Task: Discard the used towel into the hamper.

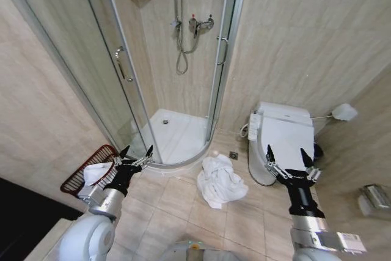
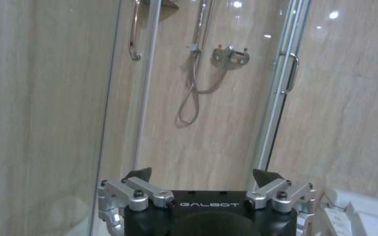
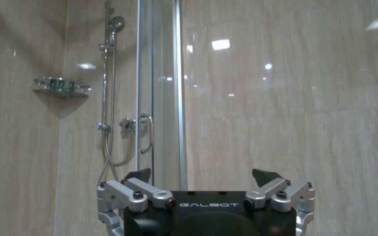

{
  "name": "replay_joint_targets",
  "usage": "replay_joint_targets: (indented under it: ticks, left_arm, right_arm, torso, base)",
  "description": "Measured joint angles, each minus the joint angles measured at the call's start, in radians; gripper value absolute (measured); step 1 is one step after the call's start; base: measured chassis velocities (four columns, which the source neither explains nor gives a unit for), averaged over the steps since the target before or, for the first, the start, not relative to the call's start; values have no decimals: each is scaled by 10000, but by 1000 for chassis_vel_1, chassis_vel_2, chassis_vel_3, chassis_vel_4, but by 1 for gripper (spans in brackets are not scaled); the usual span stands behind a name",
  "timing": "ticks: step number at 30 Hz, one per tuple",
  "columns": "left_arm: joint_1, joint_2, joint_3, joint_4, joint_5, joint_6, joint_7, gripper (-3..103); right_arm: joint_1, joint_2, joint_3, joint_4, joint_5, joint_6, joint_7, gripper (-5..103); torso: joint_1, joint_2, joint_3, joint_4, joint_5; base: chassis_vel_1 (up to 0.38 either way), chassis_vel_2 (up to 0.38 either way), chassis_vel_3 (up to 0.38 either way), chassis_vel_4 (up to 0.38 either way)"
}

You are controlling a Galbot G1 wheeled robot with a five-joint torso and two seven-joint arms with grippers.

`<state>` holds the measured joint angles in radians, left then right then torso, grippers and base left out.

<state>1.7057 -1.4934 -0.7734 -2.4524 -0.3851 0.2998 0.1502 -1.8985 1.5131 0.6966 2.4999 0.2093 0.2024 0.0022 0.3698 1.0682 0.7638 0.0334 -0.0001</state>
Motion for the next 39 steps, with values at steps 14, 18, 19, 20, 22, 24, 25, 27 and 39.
replay_joint_targets:
  ticks: [14,18,19,20,22,24,25,27,39]
  left_arm:
    - [0,2,-2,0,0,0,0,100]
    - [0,2,-2,0,0,0,0,100]
    - [0,2,-3,0,0,0,0,100]
    - [0,2,-3,0,0,0,0,100]
    - [0,2,-3,0,0,0,0,100]
    - [0,1,-3,0,0,0,0,100]
    - [0,2,-3,0,0,0,0,100]
    - [0,2,-3,0,0,0,0,100]
    - [0,1,-2,0,0,0,0,100]
  right_arm:
    - [0,1,-1,0,0,0,0,100]
    - [0,1,-1,0,0,0,0,100]
    - [0,1,-1,0,0,0,-1,100]
    - [0,1,-1,0,0,0,-1,100]
    - [0,1,-1,0,0,0,0,100]
    - [0,1,-1,0,0,0,-1,100]
    - [0,1,-1,0,0,0,0,100]
    - [0,1,0,0,0,0,-1,100]
    - [0,0,0,0,0,0,-1,100]
  torso:
    - [-2,-6,-2,0,2]
    - [-60,-130,-71,1,1]
    - [-93,-201,-109,1,1]
    - [-93,-201,-109,1,1]
    - [-151,-332,-182,1,1]
    - [-180,-394,-217,1,1]
    - [-209,-457,-250,1,1]
    - [-273,-598,-323,1,1]
    - [-560,-1236,-673,1,1]
  base:
    - [20,11,-13,-12]
    - [0,0,0,0]
    - [0,0,0,0]
    - [0,0,0,0]
    - [0,0,0,0]
    - [0,0,0,0]
    - [0,0,0,0]
    - [0,0,0,0]
    - [0,0,0,0]
